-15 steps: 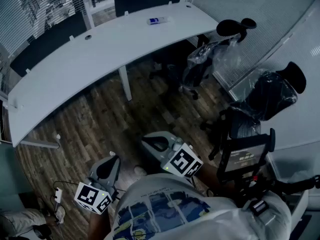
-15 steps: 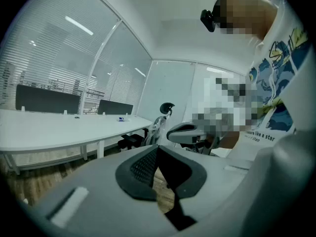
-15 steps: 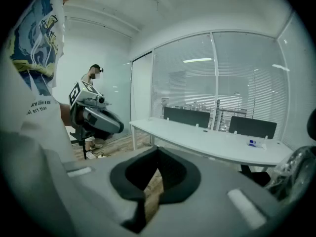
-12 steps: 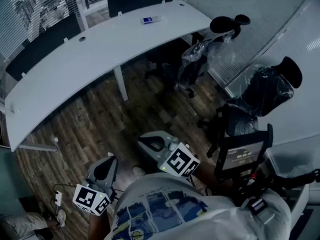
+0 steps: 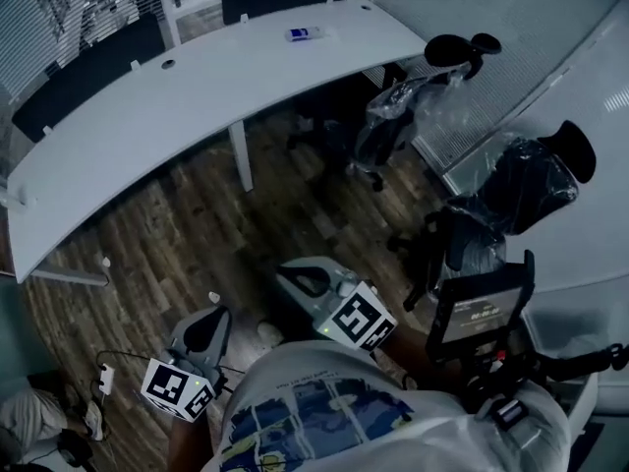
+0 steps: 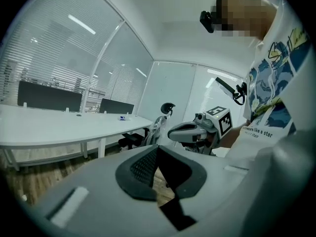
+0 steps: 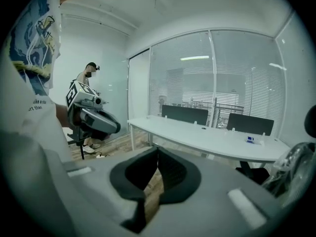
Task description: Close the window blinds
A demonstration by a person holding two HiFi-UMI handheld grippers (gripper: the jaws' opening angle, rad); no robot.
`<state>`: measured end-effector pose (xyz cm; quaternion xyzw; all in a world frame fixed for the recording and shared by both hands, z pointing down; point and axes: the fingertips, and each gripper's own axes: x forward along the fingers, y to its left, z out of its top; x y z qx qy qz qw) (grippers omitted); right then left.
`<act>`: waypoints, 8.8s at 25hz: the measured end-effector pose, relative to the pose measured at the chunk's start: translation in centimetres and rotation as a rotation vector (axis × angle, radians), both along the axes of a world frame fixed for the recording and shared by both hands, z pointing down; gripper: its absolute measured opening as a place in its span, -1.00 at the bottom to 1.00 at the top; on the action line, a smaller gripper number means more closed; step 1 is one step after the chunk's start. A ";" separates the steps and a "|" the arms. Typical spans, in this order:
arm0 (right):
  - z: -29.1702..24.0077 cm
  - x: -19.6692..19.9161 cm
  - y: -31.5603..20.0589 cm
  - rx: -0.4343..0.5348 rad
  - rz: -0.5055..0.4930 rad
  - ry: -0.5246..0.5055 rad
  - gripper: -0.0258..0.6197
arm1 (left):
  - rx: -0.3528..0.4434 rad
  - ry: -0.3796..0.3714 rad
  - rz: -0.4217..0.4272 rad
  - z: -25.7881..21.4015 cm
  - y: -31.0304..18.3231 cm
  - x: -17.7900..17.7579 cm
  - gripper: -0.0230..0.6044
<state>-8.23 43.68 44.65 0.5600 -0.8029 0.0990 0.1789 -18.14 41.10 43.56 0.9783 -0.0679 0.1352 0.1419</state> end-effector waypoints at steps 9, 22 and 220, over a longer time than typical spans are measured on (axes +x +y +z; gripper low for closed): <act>1.5 2.8 -3.5 -0.019 -0.010 0.005 -0.87 | 0.003 -0.003 -0.008 1.5 -3.5 2.6 -0.92; 0.1 13.3 -16.8 0.036 -0.148 -0.007 -0.86 | 0.097 -0.019 -0.138 -1.6 -15.5 13.7 -0.92; -12.2 40.9 -104.0 0.165 0.525 -0.311 -0.54 | -0.046 -0.045 -0.791 -0.4 -58.3 7.3 -0.92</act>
